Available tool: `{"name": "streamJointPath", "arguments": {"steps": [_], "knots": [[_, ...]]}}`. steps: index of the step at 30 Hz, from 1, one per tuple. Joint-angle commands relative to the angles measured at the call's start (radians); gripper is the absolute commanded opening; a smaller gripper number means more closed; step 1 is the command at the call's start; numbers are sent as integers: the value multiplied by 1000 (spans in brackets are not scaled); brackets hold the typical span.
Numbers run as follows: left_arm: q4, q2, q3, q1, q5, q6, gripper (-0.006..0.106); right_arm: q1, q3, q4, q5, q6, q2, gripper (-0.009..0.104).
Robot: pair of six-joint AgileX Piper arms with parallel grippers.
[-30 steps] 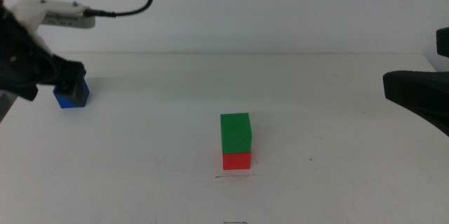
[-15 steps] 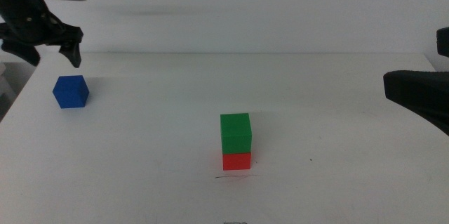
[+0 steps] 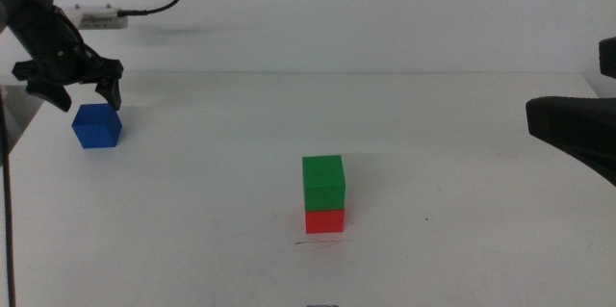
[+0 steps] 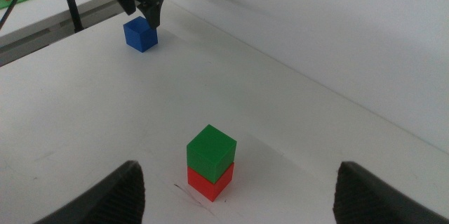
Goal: Stack red cubes first, then green, then blue cubes in a specific spot.
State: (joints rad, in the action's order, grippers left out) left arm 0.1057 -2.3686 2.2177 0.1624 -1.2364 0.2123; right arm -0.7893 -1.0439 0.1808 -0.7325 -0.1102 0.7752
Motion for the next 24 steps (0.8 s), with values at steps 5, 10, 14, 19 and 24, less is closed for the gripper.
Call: {"name": "streamJointPath", "arguments": {"steps": [5, 10, 14, 19, 24], "knots": [[29, 35, 34, 8, -41, 16, 92, 7, -27, 24, 69, 12, -3, 84], [21, 2, 35, 10, -36, 16, 89, 7, -27, 24, 69, 12, -3, 84], [28, -13, 35, 10, -57, 16, 74, 7, -27, 24, 69, 12, -3, 84], [67, 17, 35, 10, -78, -2, 36, 7, -27, 24, 69, 12, -3, 84], [90, 88, 30, 6, -79, 6, -2, 7, -27, 24, 69, 12, -3, 84]]}}
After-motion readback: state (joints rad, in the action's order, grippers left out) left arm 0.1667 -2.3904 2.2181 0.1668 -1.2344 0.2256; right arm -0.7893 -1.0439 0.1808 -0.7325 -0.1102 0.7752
